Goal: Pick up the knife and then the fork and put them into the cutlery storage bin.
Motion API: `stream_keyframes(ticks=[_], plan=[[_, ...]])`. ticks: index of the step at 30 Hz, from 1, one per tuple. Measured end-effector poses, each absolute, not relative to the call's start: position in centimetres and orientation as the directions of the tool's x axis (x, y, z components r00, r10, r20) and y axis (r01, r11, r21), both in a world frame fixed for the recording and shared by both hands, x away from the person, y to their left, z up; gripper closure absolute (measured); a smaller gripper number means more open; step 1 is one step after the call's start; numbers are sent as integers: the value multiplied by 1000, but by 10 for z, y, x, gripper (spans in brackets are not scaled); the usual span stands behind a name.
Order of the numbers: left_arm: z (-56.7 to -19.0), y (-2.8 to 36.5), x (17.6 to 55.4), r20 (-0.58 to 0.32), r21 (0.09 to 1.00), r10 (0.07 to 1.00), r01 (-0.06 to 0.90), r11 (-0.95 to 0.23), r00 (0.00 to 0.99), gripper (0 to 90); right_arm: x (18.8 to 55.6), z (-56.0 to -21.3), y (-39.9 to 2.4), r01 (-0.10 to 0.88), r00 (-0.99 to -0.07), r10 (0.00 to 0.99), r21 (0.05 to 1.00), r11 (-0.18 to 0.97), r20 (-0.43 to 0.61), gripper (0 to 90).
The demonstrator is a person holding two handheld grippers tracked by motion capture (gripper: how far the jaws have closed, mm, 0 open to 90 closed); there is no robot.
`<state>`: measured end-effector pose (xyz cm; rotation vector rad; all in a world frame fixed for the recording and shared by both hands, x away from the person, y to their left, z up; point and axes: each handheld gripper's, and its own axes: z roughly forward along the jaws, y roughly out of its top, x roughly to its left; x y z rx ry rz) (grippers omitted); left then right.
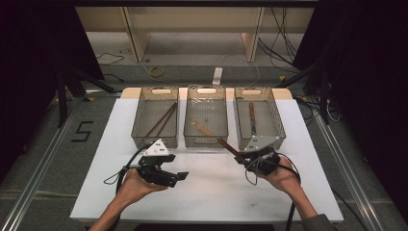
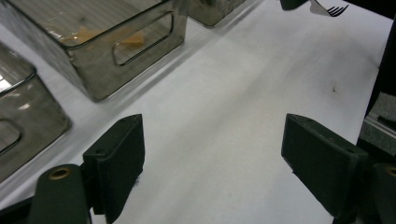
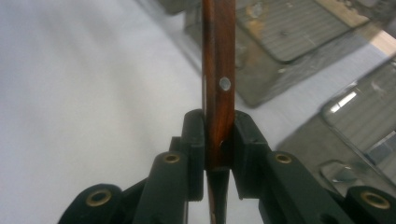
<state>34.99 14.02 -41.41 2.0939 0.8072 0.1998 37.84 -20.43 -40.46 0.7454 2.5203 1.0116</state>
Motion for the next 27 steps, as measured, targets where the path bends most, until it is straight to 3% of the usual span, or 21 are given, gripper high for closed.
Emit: stream_keyframes(ticks=[9, 27], plan=[[-416, 151, 347, -133, 801, 649, 467, -375, 749, 190, 417, -382, -223, 453, -731, 682, 745, 491, -5, 775], [-417, 162, 339, -109, 822, 678, 450, -349, 726, 177, 485, -358, -238, 560, -608, 793, 719, 412, 19, 775]])
